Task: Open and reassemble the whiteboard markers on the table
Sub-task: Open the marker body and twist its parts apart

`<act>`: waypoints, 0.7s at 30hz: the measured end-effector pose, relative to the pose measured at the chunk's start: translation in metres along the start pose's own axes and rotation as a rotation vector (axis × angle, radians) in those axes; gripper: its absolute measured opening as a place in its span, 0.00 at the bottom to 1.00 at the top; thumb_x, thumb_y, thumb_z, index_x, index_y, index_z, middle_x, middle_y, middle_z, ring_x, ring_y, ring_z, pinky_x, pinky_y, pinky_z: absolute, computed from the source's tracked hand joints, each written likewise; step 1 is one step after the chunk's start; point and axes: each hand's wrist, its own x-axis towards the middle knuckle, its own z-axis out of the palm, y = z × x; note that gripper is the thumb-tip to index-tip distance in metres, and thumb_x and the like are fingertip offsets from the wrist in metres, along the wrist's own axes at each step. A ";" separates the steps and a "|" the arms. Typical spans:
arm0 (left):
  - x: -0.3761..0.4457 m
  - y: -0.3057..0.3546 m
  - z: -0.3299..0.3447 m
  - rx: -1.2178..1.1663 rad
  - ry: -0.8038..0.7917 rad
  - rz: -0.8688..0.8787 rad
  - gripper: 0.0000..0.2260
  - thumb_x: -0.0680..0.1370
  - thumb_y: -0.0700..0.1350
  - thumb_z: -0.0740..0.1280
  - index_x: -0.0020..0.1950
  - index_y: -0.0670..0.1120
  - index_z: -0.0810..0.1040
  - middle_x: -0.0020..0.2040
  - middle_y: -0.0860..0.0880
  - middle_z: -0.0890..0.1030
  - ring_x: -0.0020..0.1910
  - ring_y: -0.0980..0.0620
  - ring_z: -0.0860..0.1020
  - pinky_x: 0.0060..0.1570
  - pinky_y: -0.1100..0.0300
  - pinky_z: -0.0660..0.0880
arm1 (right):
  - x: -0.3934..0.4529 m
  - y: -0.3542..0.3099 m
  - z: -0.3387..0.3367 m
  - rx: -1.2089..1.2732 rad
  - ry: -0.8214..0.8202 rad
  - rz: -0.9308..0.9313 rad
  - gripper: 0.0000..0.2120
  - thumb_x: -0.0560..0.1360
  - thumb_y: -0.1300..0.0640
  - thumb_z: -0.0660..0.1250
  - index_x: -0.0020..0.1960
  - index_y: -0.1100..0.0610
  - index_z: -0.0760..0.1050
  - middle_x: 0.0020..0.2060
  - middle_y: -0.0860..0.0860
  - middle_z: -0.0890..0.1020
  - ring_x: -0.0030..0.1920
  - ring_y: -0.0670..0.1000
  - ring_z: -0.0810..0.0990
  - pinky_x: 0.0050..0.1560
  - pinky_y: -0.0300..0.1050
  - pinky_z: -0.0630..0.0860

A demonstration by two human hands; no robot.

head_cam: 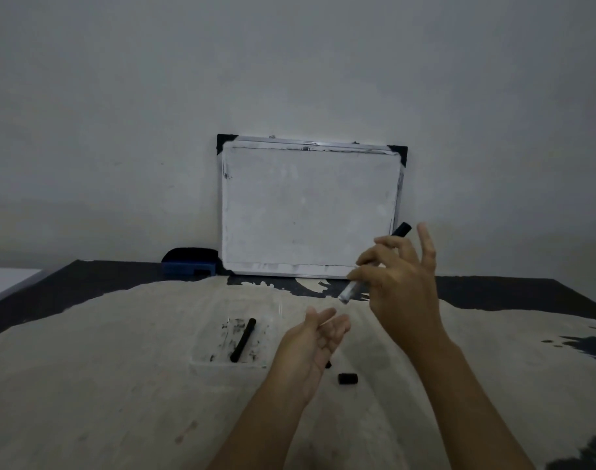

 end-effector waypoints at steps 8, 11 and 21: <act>0.002 0.001 -0.004 -0.028 -0.017 -0.003 0.17 0.80 0.46 0.55 0.54 0.33 0.74 0.49 0.38 0.81 0.42 0.49 0.83 0.34 0.65 0.81 | -0.003 -0.001 0.008 -0.026 0.048 -0.061 0.06 0.64 0.63 0.73 0.36 0.51 0.83 0.37 0.48 0.85 0.52 0.57 0.80 0.71 0.57 0.51; 0.003 0.003 -0.005 -0.026 -0.019 -0.010 0.17 0.80 0.46 0.54 0.55 0.33 0.74 0.52 0.37 0.80 0.47 0.46 0.81 0.42 0.62 0.81 | -0.006 -0.002 0.013 -0.001 0.066 -0.036 0.07 0.67 0.63 0.69 0.36 0.52 0.83 0.39 0.49 0.85 0.55 0.57 0.80 0.71 0.58 0.51; 0.000 0.003 -0.005 -0.095 -0.004 -0.027 0.13 0.80 0.41 0.57 0.49 0.32 0.75 0.46 0.35 0.81 0.44 0.45 0.83 0.37 0.62 0.82 | -0.027 0.003 0.038 0.005 0.054 -0.061 0.09 0.65 0.66 0.74 0.38 0.51 0.84 0.38 0.48 0.85 0.55 0.56 0.80 0.72 0.60 0.52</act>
